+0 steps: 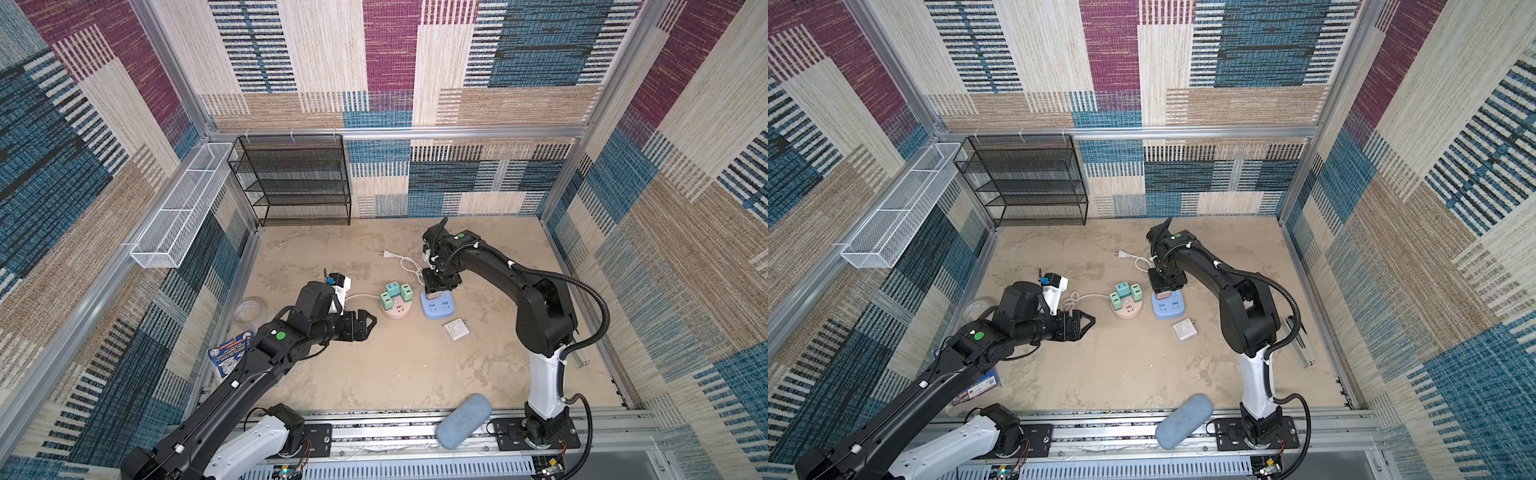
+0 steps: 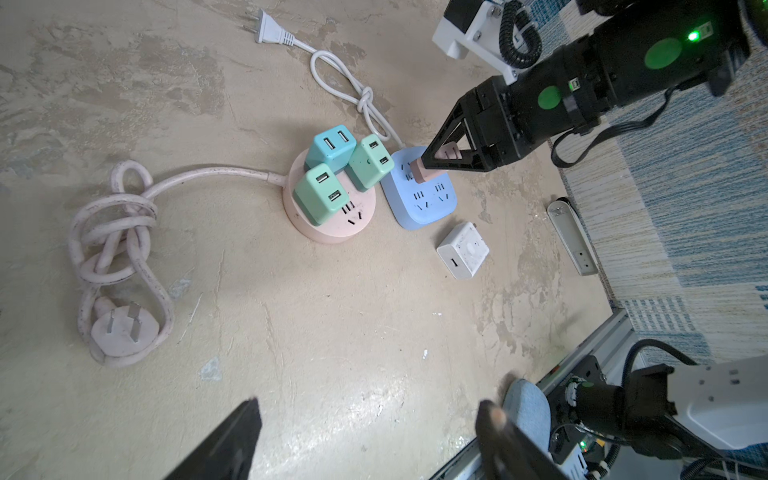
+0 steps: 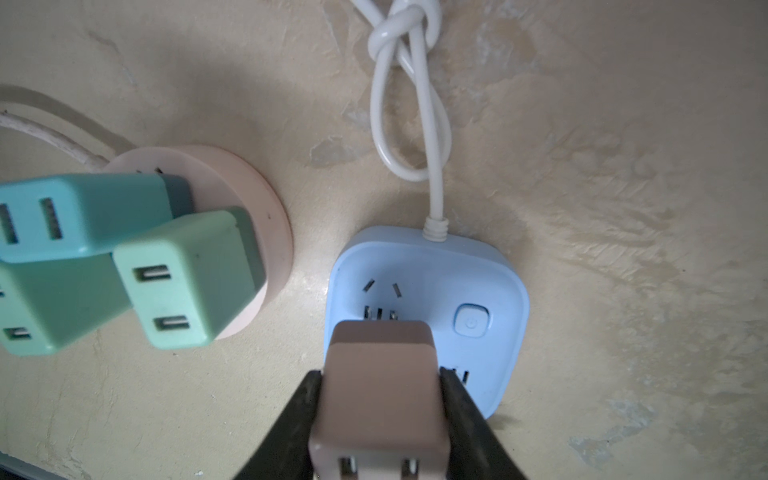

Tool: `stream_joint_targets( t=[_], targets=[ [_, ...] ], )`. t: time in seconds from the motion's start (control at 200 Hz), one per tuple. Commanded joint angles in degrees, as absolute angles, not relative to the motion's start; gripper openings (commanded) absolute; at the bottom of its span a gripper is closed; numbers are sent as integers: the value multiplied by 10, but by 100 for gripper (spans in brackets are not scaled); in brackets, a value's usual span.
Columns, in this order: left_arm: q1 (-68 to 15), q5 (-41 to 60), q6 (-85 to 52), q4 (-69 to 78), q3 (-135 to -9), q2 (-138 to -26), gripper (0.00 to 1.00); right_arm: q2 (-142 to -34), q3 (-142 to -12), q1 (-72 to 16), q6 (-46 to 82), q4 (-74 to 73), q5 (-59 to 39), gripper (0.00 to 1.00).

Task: Insert the plug
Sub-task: 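Lower the pink charger with the right gripper into the light-blue strip socket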

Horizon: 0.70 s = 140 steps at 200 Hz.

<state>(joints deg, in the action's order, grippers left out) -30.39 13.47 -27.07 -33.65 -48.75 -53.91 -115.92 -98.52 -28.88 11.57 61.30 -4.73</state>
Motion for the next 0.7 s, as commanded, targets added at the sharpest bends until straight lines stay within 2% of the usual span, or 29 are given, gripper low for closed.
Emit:
stream_joint_targets(
  t=[0.0, 0.696],
  targets=[
    [-302, 134, -277, -324, -486, -541, 86, -1166, -986, -289, 120, 612, -50, 0],
    [-301, 141, -280, -317, -480, -541, 86, -1150, -959, -298, 127, 608, -48, 0]
  ],
)
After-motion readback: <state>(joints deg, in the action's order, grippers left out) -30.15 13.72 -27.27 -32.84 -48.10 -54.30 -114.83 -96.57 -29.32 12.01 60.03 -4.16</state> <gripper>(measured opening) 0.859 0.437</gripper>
